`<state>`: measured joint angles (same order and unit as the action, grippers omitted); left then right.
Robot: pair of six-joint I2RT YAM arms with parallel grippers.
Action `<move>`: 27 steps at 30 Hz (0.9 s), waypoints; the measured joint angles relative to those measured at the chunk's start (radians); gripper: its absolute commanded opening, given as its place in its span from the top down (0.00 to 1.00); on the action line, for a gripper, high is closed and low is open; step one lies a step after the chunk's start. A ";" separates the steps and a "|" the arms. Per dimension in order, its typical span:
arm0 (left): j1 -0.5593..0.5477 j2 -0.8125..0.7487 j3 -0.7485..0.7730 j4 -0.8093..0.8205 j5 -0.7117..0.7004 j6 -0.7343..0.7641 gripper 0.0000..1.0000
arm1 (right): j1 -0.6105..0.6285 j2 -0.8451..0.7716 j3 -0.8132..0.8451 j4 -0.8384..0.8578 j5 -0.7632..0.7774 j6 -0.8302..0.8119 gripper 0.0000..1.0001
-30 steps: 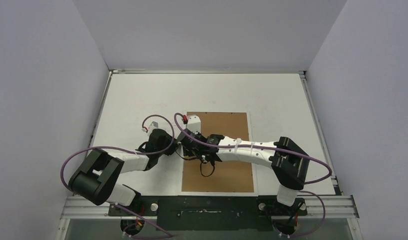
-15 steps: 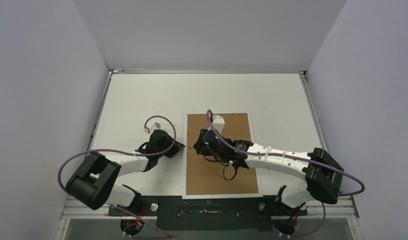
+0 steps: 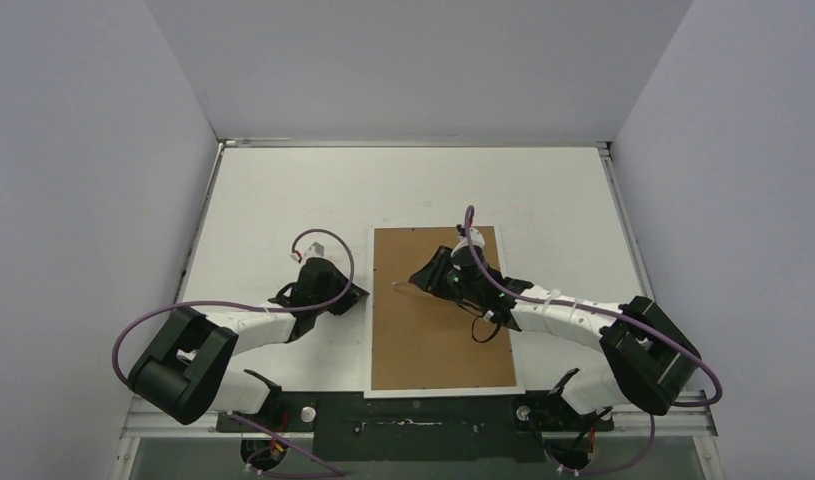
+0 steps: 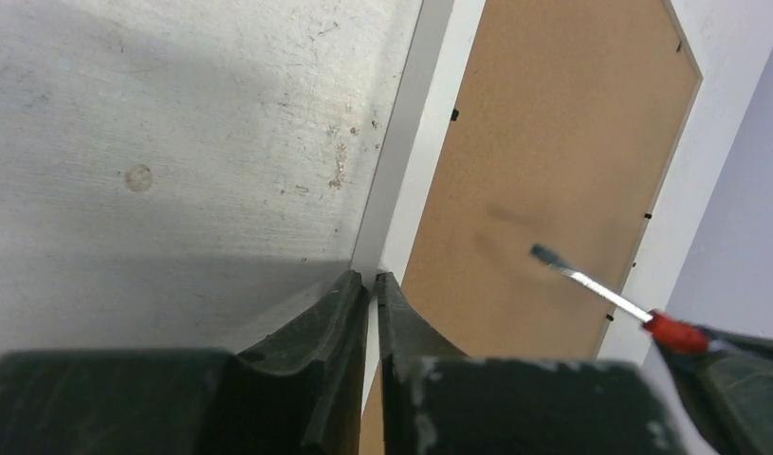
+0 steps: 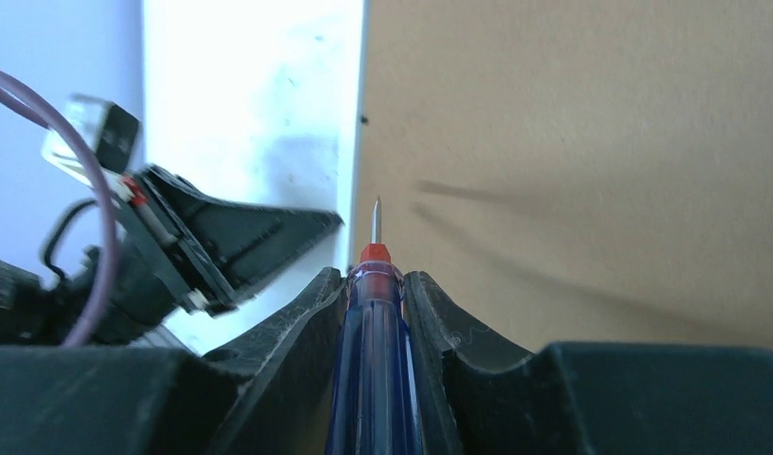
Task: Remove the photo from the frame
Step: Release the photo frame item from the photo frame.
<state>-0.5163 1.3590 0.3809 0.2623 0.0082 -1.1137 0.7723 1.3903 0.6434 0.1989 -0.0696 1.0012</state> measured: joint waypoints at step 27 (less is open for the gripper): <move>0.011 0.079 0.071 -0.023 0.104 0.151 0.78 | -0.117 0.345 0.114 0.284 -0.224 0.021 1.00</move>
<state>-0.5049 1.4384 0.4515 0.2398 0.1123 -0.9630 0.6556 1.7355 0.7574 0.4831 -0.2935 1.0222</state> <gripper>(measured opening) 0.207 0.259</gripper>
